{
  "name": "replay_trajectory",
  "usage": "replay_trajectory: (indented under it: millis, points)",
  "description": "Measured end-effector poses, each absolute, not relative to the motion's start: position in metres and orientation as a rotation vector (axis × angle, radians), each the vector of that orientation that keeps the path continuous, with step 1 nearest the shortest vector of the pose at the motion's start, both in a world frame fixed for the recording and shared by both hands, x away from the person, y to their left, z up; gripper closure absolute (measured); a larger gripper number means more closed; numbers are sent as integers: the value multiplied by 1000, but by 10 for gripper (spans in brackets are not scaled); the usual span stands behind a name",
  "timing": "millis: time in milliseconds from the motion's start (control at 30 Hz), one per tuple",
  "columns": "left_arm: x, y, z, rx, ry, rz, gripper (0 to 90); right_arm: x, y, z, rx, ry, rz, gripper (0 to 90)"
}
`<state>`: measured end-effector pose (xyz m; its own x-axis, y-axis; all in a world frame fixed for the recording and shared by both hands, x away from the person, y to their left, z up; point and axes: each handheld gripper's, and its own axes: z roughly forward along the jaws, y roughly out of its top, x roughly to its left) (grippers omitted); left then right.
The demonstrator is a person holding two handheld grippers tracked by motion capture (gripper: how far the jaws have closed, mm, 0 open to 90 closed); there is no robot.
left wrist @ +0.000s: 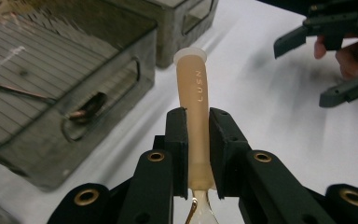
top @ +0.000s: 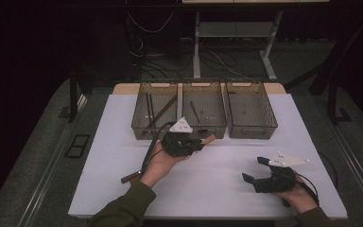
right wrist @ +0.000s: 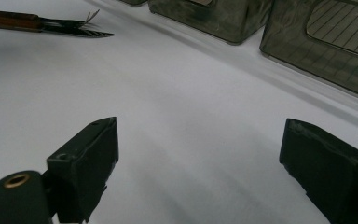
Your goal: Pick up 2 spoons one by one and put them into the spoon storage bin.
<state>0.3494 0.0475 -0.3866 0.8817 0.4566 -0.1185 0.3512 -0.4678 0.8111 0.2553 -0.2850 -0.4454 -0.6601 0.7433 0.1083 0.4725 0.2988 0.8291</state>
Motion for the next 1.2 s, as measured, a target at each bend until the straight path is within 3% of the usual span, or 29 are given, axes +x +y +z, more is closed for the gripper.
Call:
replay_trajectory:
  millis: [700,1200]
  points:
    - [406,34,-352,2106,612,204,774,255,-286,-444,1095,2268,1305,118]
    - [449,16,-354,2141,682,277,772,255,-287,-444,1084,2274,1302,118]
